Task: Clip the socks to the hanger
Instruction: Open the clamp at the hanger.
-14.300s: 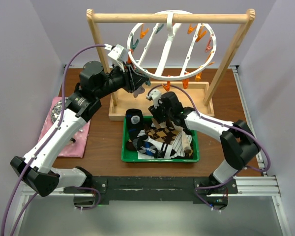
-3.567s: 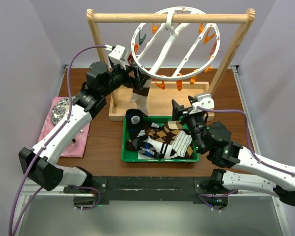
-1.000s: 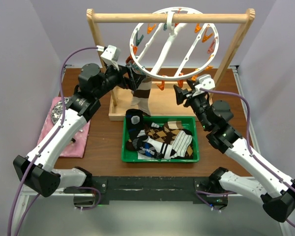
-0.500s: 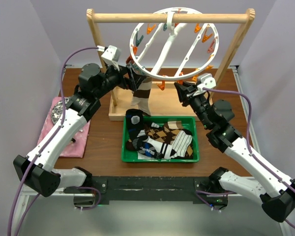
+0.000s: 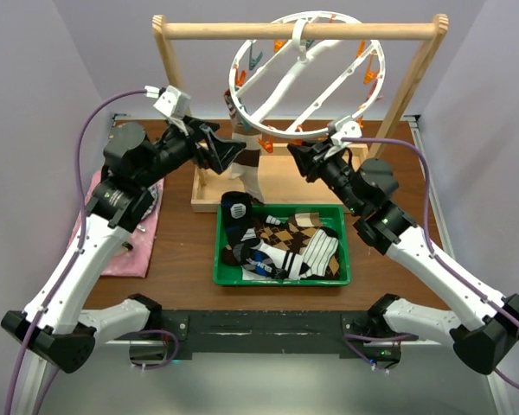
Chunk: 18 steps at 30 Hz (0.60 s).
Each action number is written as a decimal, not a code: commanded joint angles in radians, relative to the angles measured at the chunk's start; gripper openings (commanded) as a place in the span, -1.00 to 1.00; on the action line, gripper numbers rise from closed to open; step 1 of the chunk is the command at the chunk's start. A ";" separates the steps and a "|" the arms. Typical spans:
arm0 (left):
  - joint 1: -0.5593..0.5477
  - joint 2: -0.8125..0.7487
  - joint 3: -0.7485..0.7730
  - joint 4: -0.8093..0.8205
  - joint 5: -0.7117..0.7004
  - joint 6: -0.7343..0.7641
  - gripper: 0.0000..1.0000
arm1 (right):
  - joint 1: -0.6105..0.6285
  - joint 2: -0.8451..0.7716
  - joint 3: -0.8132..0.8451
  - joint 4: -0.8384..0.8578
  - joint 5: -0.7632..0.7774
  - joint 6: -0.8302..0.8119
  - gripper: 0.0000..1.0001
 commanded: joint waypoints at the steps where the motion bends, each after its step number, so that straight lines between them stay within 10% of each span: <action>1: 0.012 -0.040 0.021 0.025 0.164 -0.066 1.00 | 0.033 0.064 0.099 0.014 0.011 0.032 -0.92; 7: 0.012 -0.053 -0.057 0.235 0.391 -0.239 1.00 | 0.107 0.181 0.184 0.042 0.055 0.044 -0.95; 18: 0.012 -0.057 -0.151 0.251 0.324 -0.149 0.93 | 0.151 0.166 0.179 0.034 0.026 0.141 -0.97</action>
